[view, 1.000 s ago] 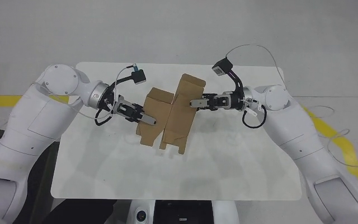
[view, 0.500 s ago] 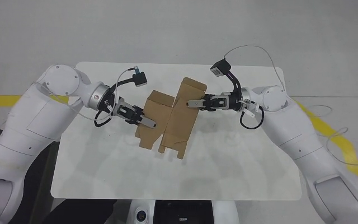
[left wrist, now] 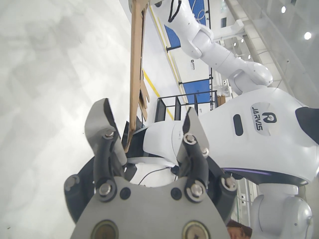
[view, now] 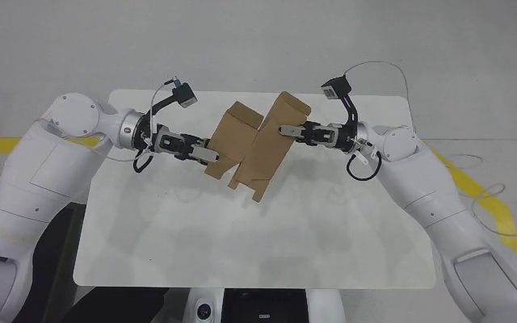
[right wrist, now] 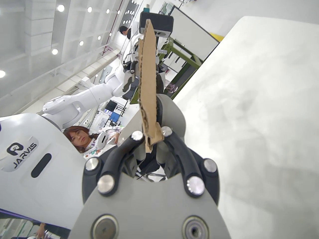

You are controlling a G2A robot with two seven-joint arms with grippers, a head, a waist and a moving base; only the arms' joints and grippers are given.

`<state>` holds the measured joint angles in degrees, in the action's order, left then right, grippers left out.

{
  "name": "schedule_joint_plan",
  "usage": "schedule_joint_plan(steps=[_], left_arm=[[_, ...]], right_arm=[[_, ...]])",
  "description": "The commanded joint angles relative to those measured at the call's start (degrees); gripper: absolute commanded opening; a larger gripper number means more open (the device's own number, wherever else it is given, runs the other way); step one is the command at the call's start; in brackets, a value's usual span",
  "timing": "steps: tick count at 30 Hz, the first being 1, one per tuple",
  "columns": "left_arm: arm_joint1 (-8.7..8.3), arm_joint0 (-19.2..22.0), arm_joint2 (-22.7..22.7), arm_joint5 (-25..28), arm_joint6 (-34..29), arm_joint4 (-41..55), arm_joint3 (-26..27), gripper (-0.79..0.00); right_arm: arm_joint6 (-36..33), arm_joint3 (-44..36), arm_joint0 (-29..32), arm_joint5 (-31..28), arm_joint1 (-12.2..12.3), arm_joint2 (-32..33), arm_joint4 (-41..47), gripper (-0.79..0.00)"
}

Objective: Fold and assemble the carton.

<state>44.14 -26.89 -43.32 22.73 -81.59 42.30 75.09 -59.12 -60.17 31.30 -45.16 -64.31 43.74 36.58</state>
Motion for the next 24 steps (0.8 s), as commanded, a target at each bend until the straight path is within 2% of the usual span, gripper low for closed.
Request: schedule_joint_plan(steps=[1,4,7,14,18,24], left_arm=[[0.11,-0.4,-0.3,1.6,1.6,-1.3,-1.5,0.0],[0.5,-1.2,-0.4,2.8,3.3,-1.5,-3.7,0.0],[1.0,-1.7,-0.5,1.7,4.9,-0.3,-5.3,0.0],[1.94,-2.3,-1.4,2.1,7.8,0.6,-5.4,0.0],[2.29,-2.8,-2.0,1.6,9.0,0.4,-5.1,0.0],[2.36,-3.6,-3.8,3.6,9.1,-1.0,-3.9,0.0]], right_arm=[[1.5,1.4,-0.3,-1.4,-0.5,-0.1,-0.5,-0.785],[4.8,3.3,-1.1,-3.1,-1.2,0.0,-2.5,-0.785],[8.7,4.4,-1.3,-4.3,-1.8,0.3,-4.7,-0.785],[16.1,5.1,-0.6,-4.7,-2.9,0.6,-9.1,-0.785],[17.5,5.1,-0.4,-4.7,-3.6,0.6,-10.1,-0.785],[18.1,6.3,-0.4,-5.2,-4.3,0.8,-11.0,-0.785]])
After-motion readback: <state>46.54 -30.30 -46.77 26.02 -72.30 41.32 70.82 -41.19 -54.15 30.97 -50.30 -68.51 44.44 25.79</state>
